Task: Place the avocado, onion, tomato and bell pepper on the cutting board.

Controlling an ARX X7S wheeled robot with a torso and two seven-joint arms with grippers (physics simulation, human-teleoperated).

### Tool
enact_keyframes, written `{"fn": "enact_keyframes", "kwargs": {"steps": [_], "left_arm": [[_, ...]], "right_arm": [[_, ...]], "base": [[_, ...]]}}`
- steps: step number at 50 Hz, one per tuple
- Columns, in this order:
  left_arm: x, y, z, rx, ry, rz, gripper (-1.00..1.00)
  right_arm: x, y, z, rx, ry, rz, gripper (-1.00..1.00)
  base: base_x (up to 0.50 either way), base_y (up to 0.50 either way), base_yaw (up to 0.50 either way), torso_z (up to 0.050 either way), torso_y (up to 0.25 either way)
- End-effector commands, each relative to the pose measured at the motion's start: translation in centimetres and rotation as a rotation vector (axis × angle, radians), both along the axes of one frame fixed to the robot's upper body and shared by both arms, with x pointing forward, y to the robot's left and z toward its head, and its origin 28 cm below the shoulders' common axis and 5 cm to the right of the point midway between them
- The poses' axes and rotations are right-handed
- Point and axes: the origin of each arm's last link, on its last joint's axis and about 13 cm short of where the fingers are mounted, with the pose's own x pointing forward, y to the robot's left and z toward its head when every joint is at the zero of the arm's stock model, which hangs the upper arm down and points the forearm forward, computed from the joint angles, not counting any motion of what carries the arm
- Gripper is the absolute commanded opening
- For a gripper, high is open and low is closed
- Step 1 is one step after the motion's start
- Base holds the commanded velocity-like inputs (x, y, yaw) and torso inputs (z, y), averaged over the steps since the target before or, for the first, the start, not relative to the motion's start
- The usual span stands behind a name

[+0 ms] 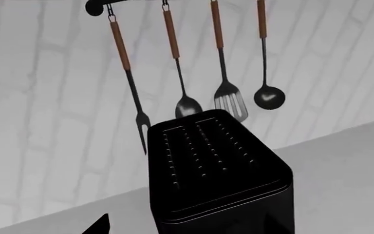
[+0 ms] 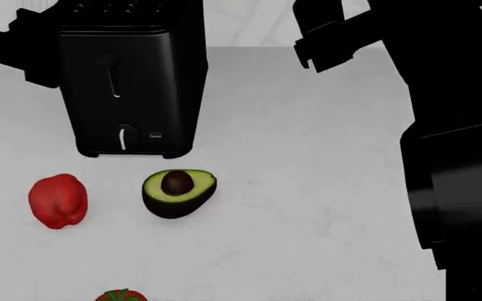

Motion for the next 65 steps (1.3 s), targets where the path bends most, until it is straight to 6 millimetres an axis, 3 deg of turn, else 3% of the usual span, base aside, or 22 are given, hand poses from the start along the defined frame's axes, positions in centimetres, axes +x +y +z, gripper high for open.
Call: {"fn": "enact_keyframes", "kwargs": {"steps": [1, 12, 16, 28, 36, 49, 54, 65], "left_arm": [[-0.8, -0.2, -0.5, 0.0, 0.009, -0.039, 1.0], [-2.1, -0.3, 0.7, 0.139, 0.084, -0.141, 1.0], [-2.0, -0.9, 0.9, 0.086, 0.21, -0.204, 1.0], [-0.9, -2.3, 1.3, 0.1, 0.315, -0.291, 1.0], [-0.5, -3.0, 0.5, 0.1, 0.383, -0.349, 1.0], [0.9, -4.7, -1.3, 0.113, 0.432, -0.385, 1.0], [1.7, -5.0, -3.1, 0.124, 0.452, -0.382, 1.0], [2.6, -5.4, -5.0, 0.092, 0.501, -0.395, 1.0]], "right_arm": [[-0.4, 0.0, 0.0, 0.026, 0.0, 0.026, 1.0], [-0.9, -0.4, 0.1, 0.036, -0.013, 0.008, 1.0], [-0.9, -0.5, 0.0, 0.04, -0.008, 0.007, 1.0], [-1.0, -0.6, 0.4, 0.022, -0.006, 0.003, 1.0], [-1.3, -0.6, 1.5, 0.007, -0.017, 0.002, 1.0], [-1.6, -0.8, 1.0, 0.009, -0.014, 0.005, 1.0], [-1.5, -0.7, 0.7, 0.007, -0.01, 0.012, 1.0], [-1.8, -0.6, 1.1, -0.005, -0.01, 0.016, 1.0]], "base": [[0.0, 0.0, 0.0, 0.0, 0.0], [0.0, 0.0, 0.0, 0.0, 0.0], [0.0, 0.0, 0.0, 0.0, 0.0], [0.0, 0.0, 0.0, 0.0, 0.0], [0.0, 0.0, 0.0, 0.0, 0.0], [0.0, 0.0, 0.0, 0.0, 0.0], [0.0, 0.0, 0.0, 0.0, 0.0], [0.0, 0.0, 0.0, 0.0, 0.0]]}}
